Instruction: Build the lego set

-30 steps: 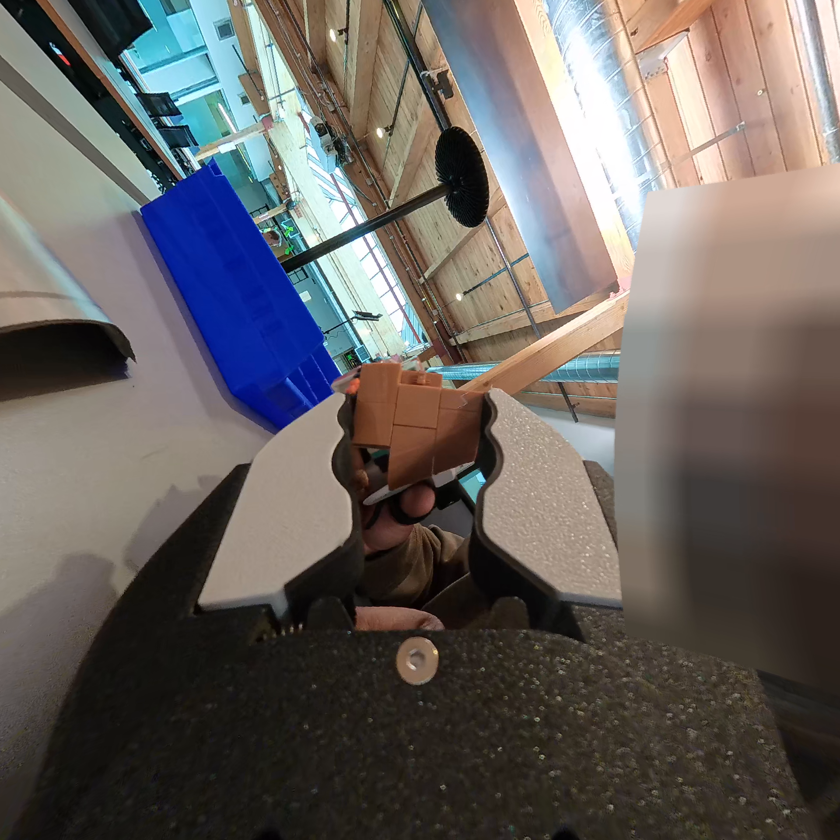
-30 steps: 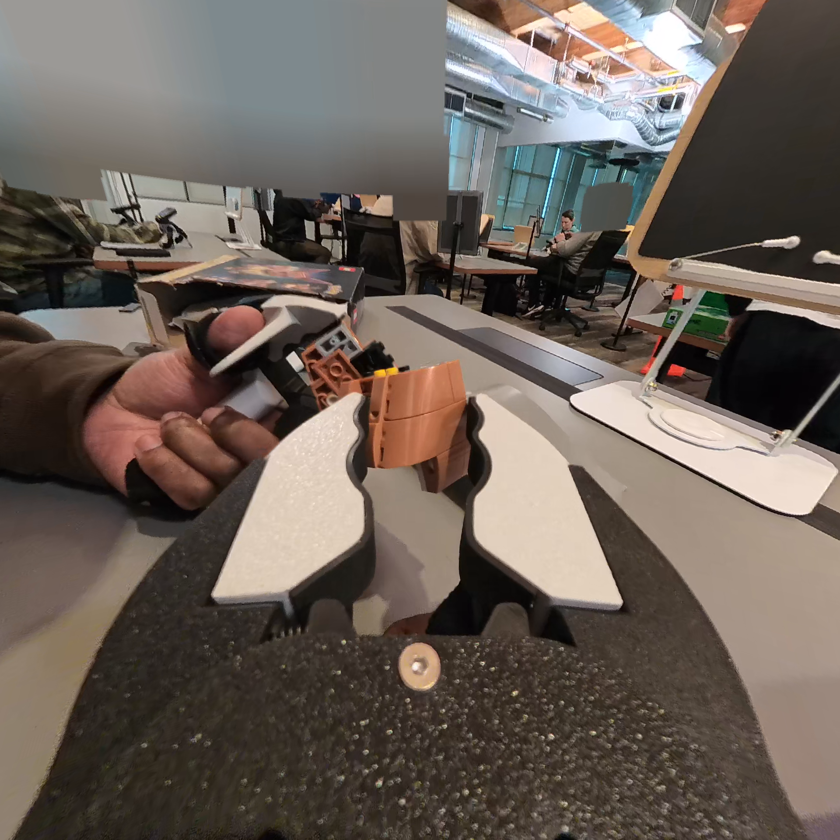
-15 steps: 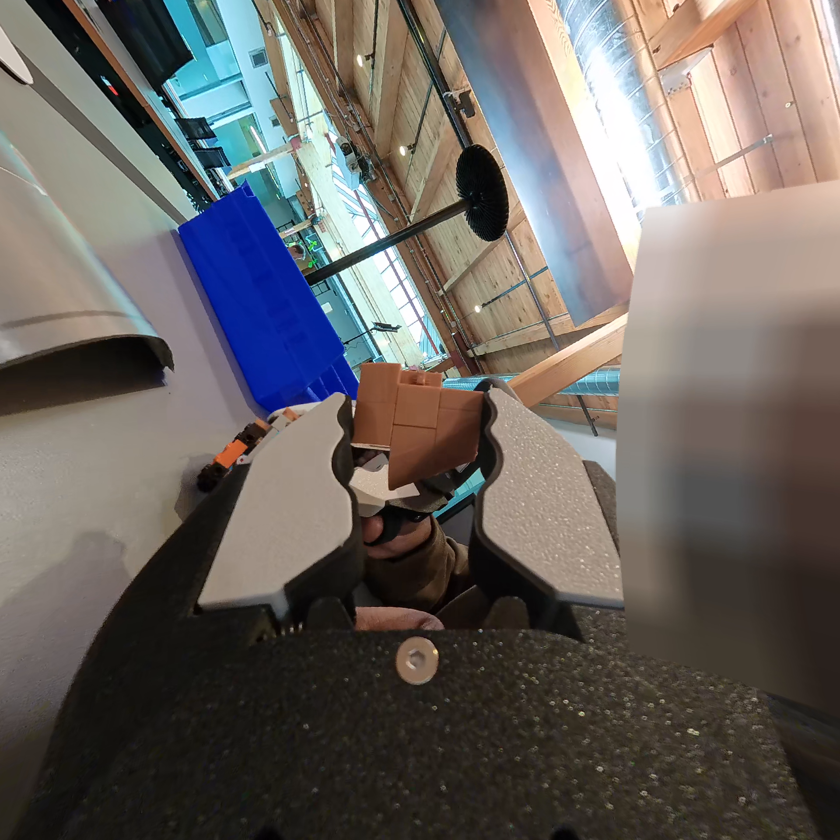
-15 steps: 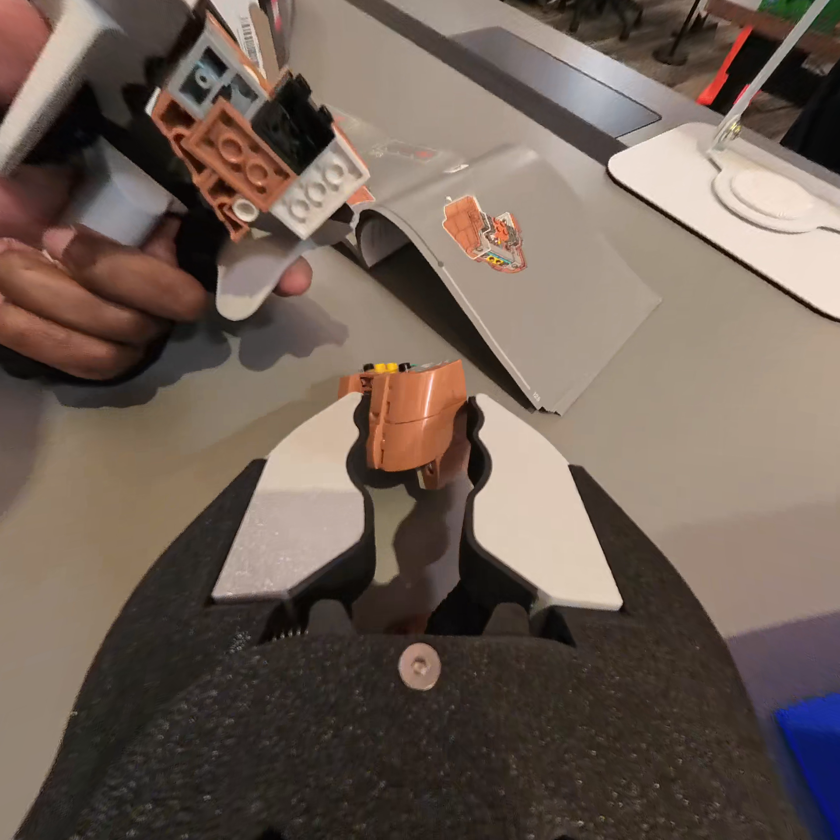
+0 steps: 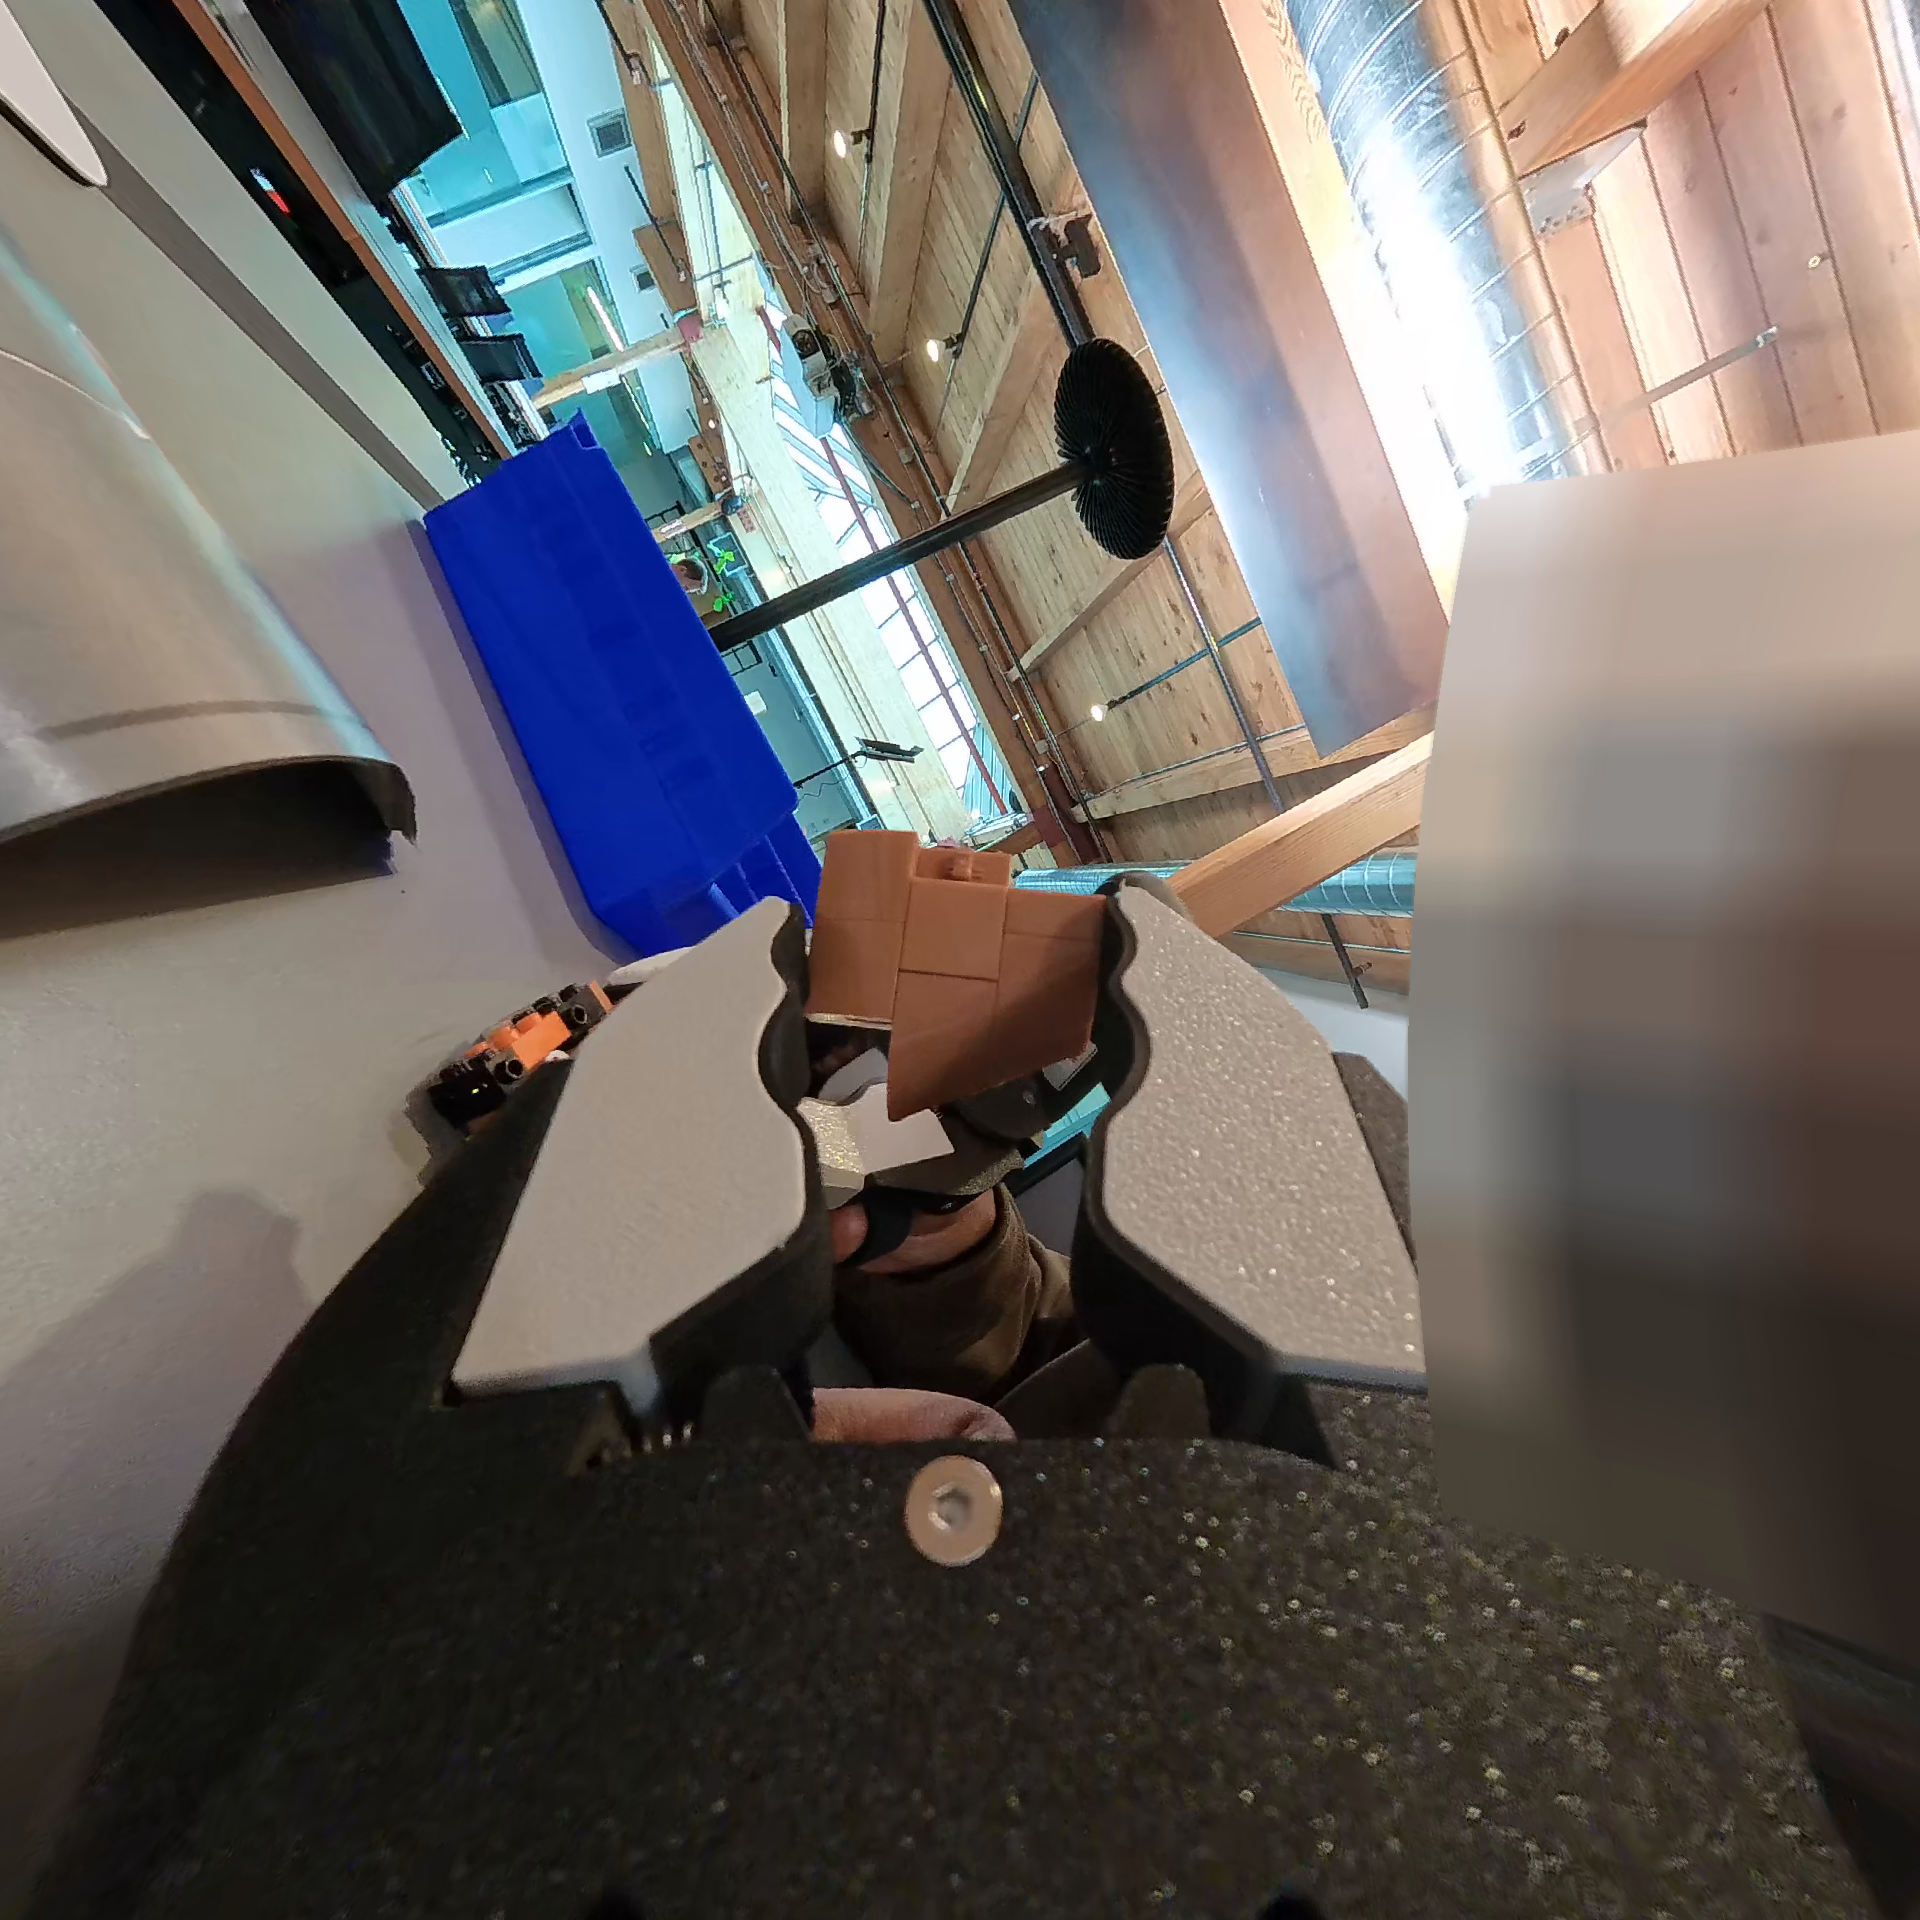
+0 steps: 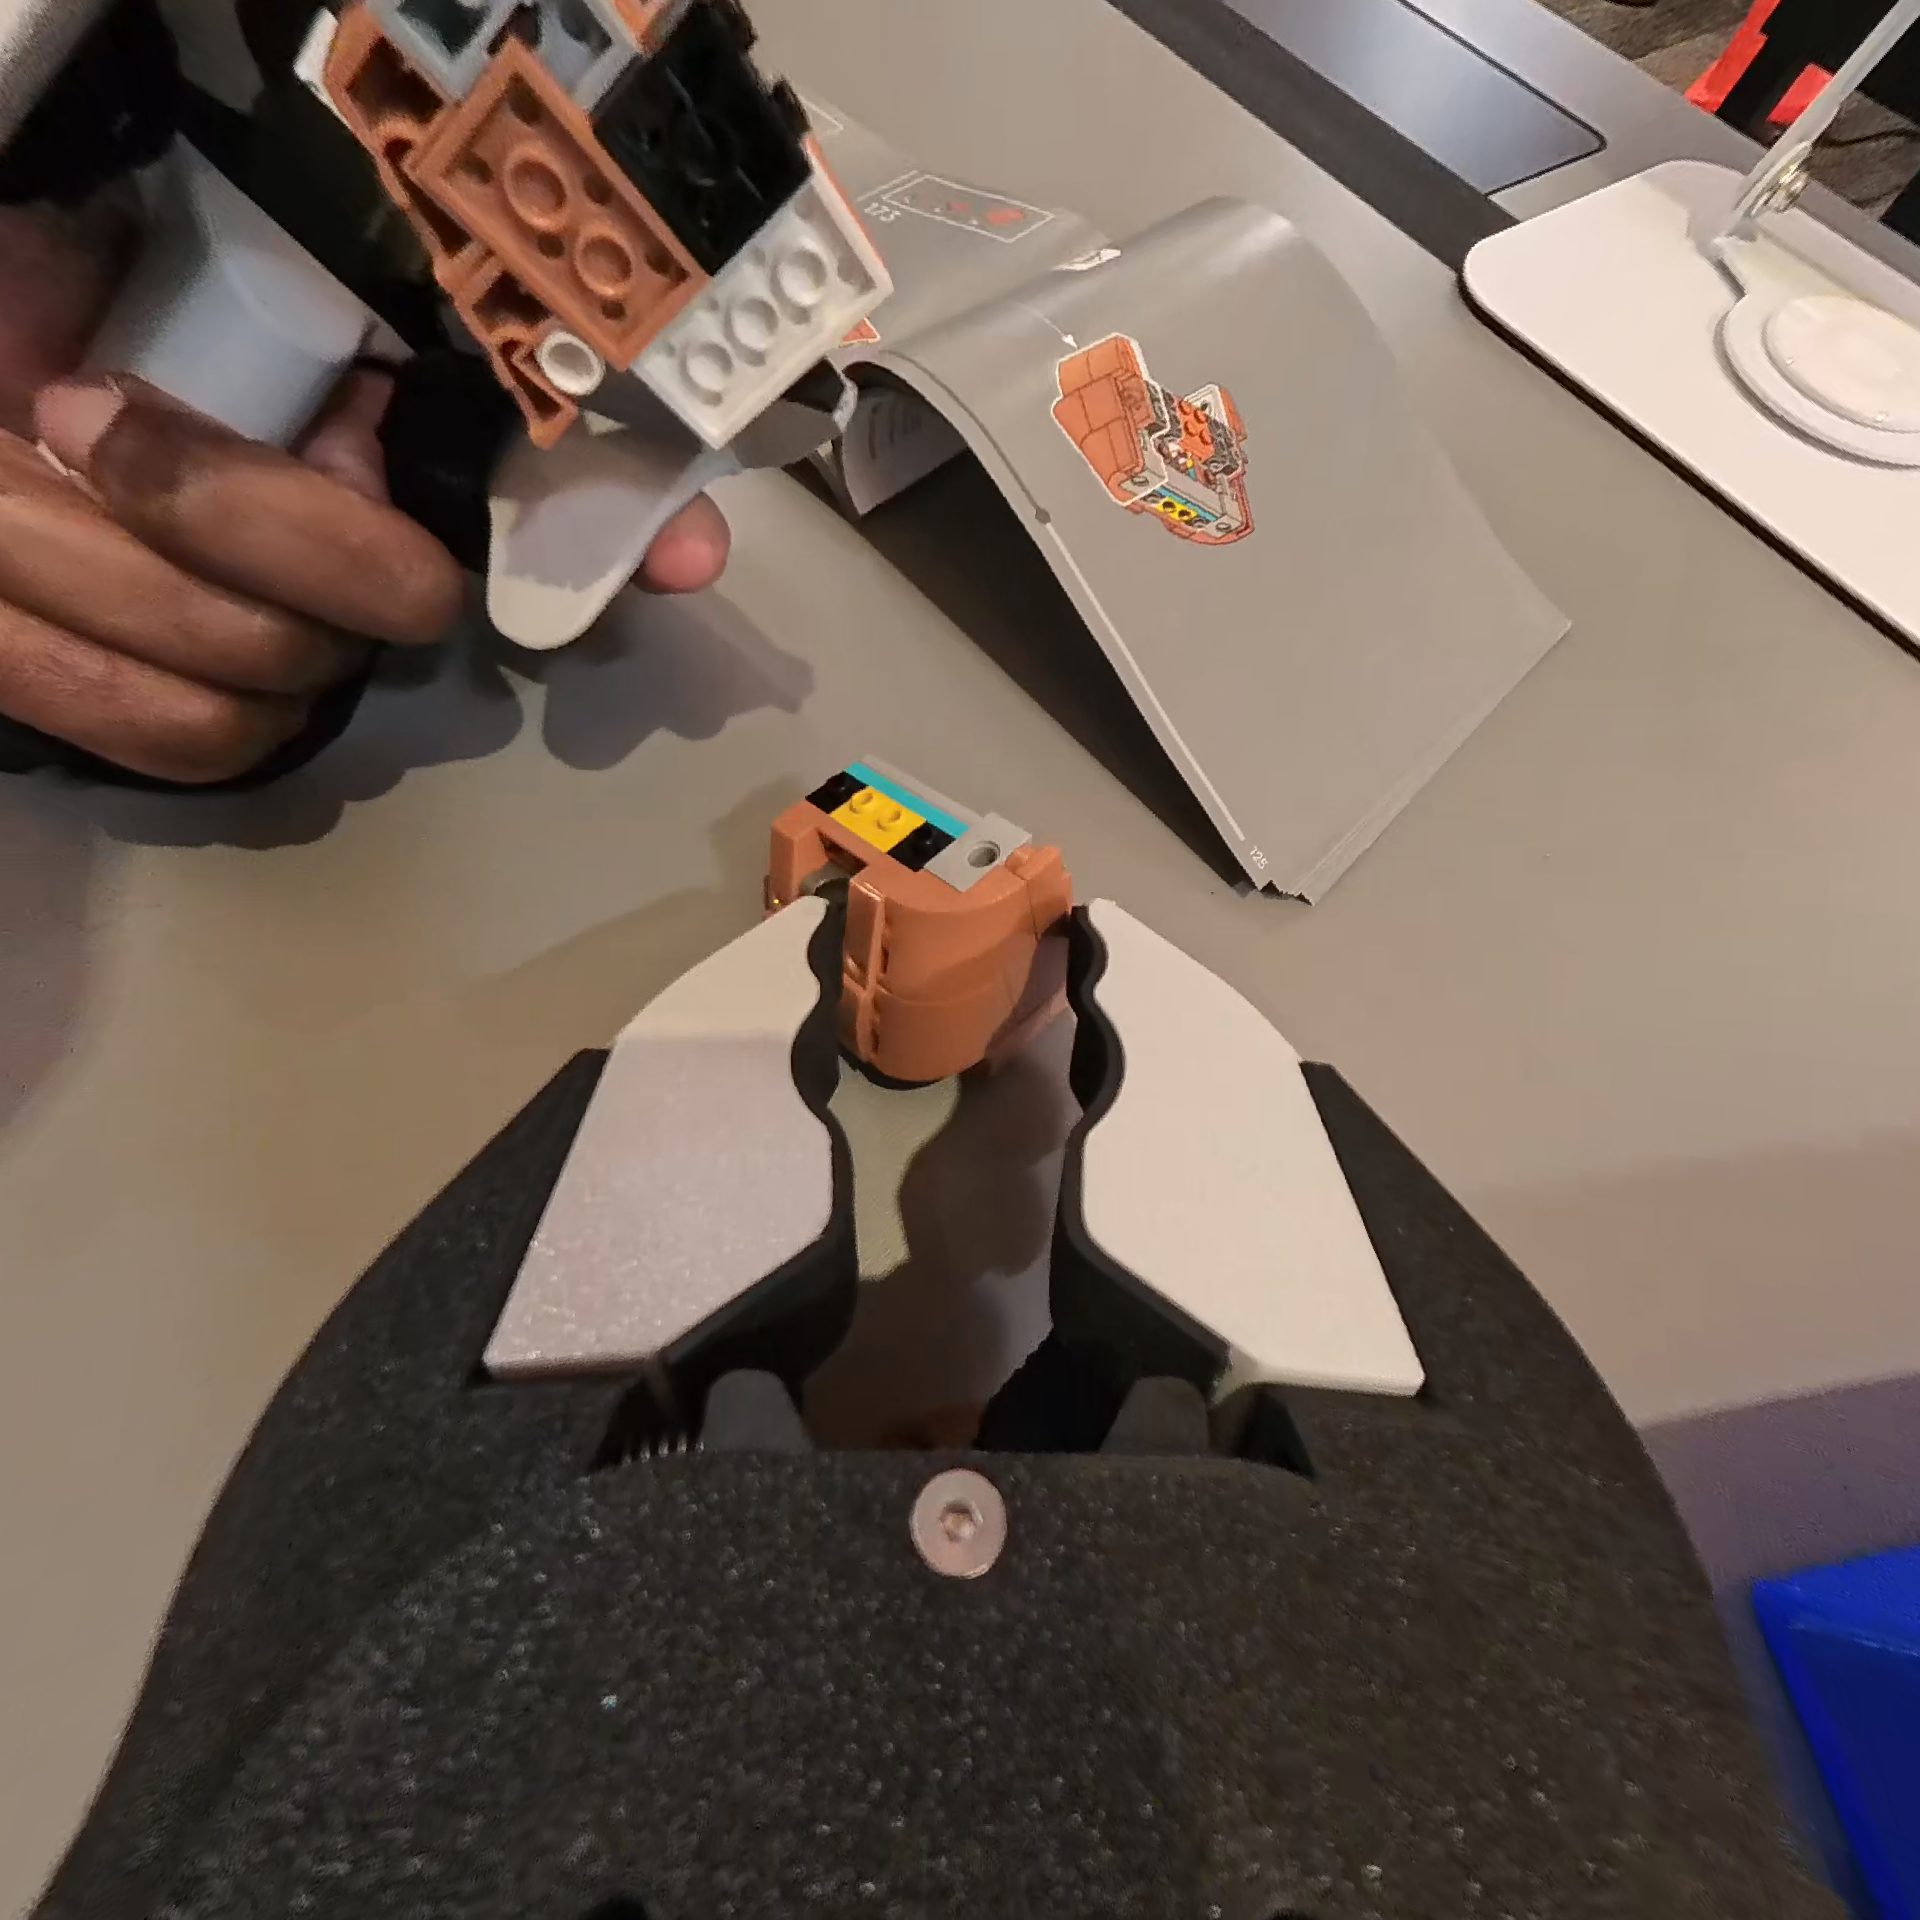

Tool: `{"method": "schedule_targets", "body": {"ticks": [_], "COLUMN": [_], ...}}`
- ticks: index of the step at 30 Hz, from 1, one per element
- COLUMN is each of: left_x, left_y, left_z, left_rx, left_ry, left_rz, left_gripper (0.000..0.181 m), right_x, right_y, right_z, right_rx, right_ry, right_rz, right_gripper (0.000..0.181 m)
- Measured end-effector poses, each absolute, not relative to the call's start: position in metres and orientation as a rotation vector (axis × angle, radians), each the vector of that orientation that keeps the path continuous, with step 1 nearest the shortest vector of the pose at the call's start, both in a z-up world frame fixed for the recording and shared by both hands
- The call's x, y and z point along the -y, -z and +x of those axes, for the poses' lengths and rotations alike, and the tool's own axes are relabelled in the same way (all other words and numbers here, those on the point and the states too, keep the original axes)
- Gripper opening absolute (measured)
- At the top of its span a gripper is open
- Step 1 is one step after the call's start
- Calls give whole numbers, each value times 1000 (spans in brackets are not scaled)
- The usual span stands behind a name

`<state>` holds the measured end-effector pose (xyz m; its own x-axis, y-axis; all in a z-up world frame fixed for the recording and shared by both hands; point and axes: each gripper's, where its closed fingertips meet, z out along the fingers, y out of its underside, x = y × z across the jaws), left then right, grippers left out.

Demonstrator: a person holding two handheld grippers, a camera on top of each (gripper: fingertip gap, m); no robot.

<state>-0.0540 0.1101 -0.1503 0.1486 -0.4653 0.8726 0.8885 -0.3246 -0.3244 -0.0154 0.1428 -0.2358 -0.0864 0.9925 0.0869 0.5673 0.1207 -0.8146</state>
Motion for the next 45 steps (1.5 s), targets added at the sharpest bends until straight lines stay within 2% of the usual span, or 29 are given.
{"method": "schedule_targets", "body": {"ticks": [27,45], "left_x": [-111,-111], "left_y": [152,152], "left_z": [-54,-52], "left_rx": [488,474], "left_ry": [1473,1466], "left_rz": [-1256,-1267], "left_gripper": [54,54], "right_x": [-141,-144], "right_y": [224,232], "right_z": [-17,-16], "right_rx": [1764,1794], "right_ry": [-803,-784], "right_rz": [-1376,-1398], "right_gripper": [49,41]}}
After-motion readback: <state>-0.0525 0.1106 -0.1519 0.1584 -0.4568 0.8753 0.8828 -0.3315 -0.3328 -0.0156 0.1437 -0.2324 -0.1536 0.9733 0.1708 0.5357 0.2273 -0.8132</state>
